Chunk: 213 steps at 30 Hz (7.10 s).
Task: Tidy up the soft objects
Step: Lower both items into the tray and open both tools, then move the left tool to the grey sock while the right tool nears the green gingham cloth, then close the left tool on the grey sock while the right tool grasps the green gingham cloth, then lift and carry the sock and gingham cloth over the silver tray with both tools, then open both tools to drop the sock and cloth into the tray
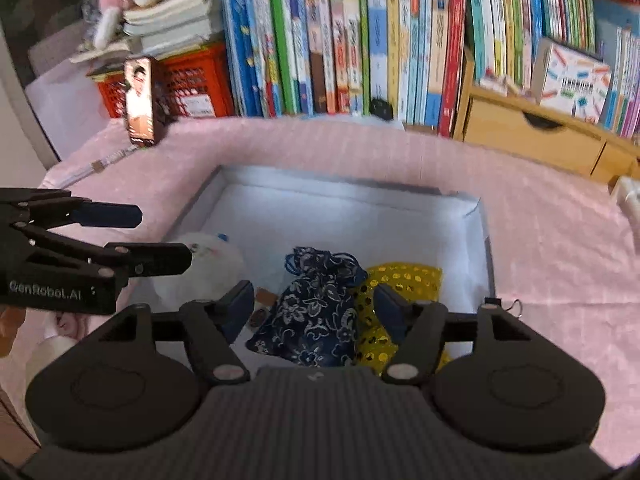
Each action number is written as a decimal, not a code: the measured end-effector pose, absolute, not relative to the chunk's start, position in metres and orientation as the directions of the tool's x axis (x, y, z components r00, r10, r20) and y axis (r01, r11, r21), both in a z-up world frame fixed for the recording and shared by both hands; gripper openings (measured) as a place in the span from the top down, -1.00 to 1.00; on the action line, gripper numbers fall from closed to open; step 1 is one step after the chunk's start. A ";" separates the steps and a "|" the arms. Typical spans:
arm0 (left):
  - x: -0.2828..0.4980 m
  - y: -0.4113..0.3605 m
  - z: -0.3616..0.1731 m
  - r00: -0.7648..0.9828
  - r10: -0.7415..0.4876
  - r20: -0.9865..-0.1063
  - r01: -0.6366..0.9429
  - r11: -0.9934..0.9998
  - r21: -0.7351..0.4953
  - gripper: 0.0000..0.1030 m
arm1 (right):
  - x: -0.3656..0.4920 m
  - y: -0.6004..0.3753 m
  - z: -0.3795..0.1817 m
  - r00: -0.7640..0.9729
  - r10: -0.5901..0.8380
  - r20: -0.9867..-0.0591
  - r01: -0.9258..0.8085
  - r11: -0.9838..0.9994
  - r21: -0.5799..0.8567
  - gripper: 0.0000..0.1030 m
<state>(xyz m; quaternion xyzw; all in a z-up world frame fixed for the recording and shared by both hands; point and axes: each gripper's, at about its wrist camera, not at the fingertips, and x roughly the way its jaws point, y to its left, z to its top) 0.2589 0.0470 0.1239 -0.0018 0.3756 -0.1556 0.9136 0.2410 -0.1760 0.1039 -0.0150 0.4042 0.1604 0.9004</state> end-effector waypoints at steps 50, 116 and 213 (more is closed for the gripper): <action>0.081 0.151 0.092 0.852 -0.151 -0.502 0.074 0.983 -0.170 -0.71 | 0.058 -0.127 0.054 0.867 0.257 -0.427 -0.410 0.854 -0.319 -0.89; 0.116 0.155 0.077 0.837 -0.070 -0.543 -0.021 0.987 -0.160 0.09 | 0.067 -0.131 0.063 0.862 0.262 -0.433 -0.404 0.872 -0.277 0.77; 0.386 0.039 0.058 0.463 -0.244 -0.852 0.197 0.966 -0.169 0.03 | 0.364 -0.168 0.036 0.476 0.379 -0.793 -0.007 0.904 0.428 0.10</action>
